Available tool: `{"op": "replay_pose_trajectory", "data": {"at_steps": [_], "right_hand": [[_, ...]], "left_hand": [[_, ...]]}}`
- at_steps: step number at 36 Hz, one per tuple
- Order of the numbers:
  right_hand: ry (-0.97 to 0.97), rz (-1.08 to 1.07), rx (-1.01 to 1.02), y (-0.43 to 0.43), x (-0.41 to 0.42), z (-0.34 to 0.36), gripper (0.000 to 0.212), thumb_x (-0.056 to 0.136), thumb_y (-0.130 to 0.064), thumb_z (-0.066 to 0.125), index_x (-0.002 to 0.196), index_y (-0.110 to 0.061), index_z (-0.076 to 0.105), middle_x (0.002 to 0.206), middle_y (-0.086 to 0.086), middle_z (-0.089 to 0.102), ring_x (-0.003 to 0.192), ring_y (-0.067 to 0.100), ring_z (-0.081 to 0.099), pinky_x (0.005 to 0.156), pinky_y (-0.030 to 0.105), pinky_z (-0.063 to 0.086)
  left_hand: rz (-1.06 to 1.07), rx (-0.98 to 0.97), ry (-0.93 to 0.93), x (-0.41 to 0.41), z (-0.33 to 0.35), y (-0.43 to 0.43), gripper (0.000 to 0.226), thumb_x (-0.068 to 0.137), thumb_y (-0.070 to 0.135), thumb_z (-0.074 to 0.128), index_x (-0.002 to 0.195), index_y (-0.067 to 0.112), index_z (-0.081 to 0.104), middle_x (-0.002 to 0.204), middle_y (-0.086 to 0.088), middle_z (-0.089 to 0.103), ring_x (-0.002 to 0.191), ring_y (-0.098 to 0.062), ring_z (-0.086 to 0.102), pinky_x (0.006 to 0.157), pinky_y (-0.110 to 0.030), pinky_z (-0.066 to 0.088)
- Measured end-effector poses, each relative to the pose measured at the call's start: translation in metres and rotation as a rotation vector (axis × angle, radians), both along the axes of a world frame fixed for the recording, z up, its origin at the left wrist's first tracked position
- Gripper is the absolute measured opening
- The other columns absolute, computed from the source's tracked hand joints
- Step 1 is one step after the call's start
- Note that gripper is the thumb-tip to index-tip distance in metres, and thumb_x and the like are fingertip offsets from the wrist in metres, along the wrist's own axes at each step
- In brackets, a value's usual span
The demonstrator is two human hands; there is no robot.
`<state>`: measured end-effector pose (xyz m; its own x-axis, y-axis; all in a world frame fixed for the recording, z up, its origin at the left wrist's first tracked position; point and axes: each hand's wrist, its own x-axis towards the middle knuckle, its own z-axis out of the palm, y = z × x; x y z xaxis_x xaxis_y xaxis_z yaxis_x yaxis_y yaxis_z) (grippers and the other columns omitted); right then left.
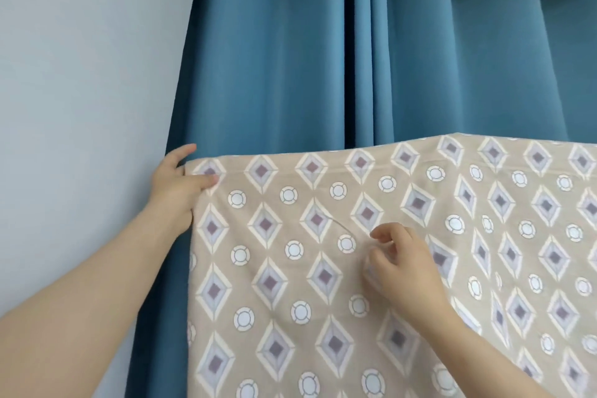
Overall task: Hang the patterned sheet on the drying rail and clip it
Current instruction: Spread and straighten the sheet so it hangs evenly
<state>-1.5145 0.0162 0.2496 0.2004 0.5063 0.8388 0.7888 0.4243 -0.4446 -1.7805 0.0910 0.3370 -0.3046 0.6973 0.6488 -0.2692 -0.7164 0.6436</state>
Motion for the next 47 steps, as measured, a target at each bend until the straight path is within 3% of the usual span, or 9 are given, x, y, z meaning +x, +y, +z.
{"op": "replay_pose_trajectory", "data": {"at_steps": [10, 15, 18, 26, 34, 38, 40, 44, 47], "right_hand": [[-0.082, 0.065, 0.045, 0.008, -0.036, 0.028, 0.015, 0.087, -0.014, 0.049, 0.096, -0.026, 0.052, 0.1, -0.011, 0.052, 0.101, 0.015, 0.049, 0.089, 0.03, 0.04], [-0.133, 0.127, 0.035, 0.014, -0.062, 0.034, 0.018, 0.087, -0.014, 0.048, 0.102, -0.022, 0.055, 0.094, -0.014, 0.048, 0.095, 0.013, 0.049, 0.084, 0.025, 0.039], [-0.148, 0.166, 0.018, 0.013, -0.07, 0.036, 0.023, 0.086, -0.013, 0.045, 0.106, -0.021, 0.054, 0.099, -0.012, 0.048, 0.097, 0.011, 0.048, 0.083, 0.023, 0.038], [-0.161, 0.128, -0.004, 0.008, -0.053, 0.037, 0.02, 0.086, -0.015, 0.047, 0.102, -0.024, 0.052, 0.09, -0.015, 0.045, 0.097, 0.013, 0.05, 0.084, 0.026, 0.041], [-0.102, 0.009, 0.011, -0.004, -0.007, 0.026, 0.017, 0.086, -0.016, 0.048, 0.092, -0.032, 0.046, 0.089, -0.019, 0.046, 0.093, 0.013, 0.052, 0.082, 0.028, 0.041], [-0.047, -0.131, 0.055, -0.012, 0.018, 0.015, 0.018, 0.086, -0.013, 0.048, 0.098, -0.024, 0.055, 0.093, -0.015, 0.046, 0.101, 0.019, 0.052, 0.092, 0.037, 0.039], [0.032, -0.197, 0.076, -0.014, 0.027, 0.01, 0.023, 0.084, -0.012, 0.048, 0.104, -0.02, 0.057, 0.099, -0.01, 0.045, 0.103, 0.023, 0.052, 0.093, 0.04, 0.039], [0.298, -0.231, 0.013, -0.013, 0.043, -0.006, 0.034, 0.083, -0.019, 0.056, 0.116, -0.023, 0.048, 0.119, 0.0, 0.044, 0.115, 0.025, 0.043, 0.098, 0.046, 0.036], [0.361, -0.21, -0.037, -0.011, 0.049, -0.02, 0.042, 0.081, -0.026, 0.06, 0.12, -0.021, 0.044, 0.121, 0.003, 0.044, 0.118, 0.025, 0.041, 0.094, 0.041, 0.037]], "left_hand": [[-0.26, -0.131, -0.242, -0.015, 0.021, -0.011, 0.057, 0.084, -0.01, 0.053, 0.136, 0.007, 0.036, 0.082, -0.011, 0.057, 0.071, -0.021, 0.059, 0.057, -0.034, 0.052], [0.256, 0.004, 0.328, -0.012, 0.009, -0.016, 0.037, 0.077, -0.015, 0.057, 0.09, 0.02, 0.06, 0.115, -0.011, 0.057, 0.082, -0.02, 0.055, 0.068, -0.029, 0.046], [0.675, -0.001, 0.718, -0.017, 0.011, -0.017, 0.027, 0.081, -0.002, 0.057, 0.099, 0.017, 0.064, 0.112, -0.005, 0.063, 0.097, -0.022, 0.055, 0.076, -0.023, 0.037], [1.076, 0.006, 0.733, -0.022, 0.033, -0.022, 0.022, 0.09, 0.008, 0.047, 0.097, 0.008, 0.067, 0.101, -0.019, 0.06, 0.088, -0.038, 0.056, 0.07, -0.037, 0.044], [0.444, -0.126, 0.178, 0.014, 0.029, 0.009, 0.023, 0.088, 0.003, 0.026, 0.092, 0.015, 0.045, 0.098, -0.019, 0.058, 0.06, -0.029, 0.063, 0.056, -0.038, 0.055], [0.388, -0.123, 0.295, 0.03, 0.004, 0.031, 0.009, 0.086, 0.018, 0.044, 0.095, 0.015, 0.044, 0.093, -0.007, 0.061, 0.084, -0.028, 0.059, 0.07, -0.038, 0.05], [0.289, -0.139, 0.368, 0.047, -0.017, 0.036, 0.03, 0.082, 0.029, 0.057, 0.104, 0.02, 0.04, 0.101, 0.001, 0.053, 0.094, -0.023, 0.051, 0.07, -0.03, 0.04], [0.134, -0.27, 0.528, 0.082, -0.062, 0.047, 0.106, 0.048, 0.042, 0.068, 0.141, 0.019, 0.023, 0.144, -0.003, 0.03, 0.132, -0.023, 0.031, 0.107, -0.037, 0.031], [0.056, -0.358, 0.718, 0.105, -0.087, 0.056, 0.122, 0.055, 0.035, 0.083, 0.146, 0.023, 0.004, 0.152, -0.001, 0.016, 0.139, -0.024, 0.02, 0.111, -0.042, 0.027]]}}
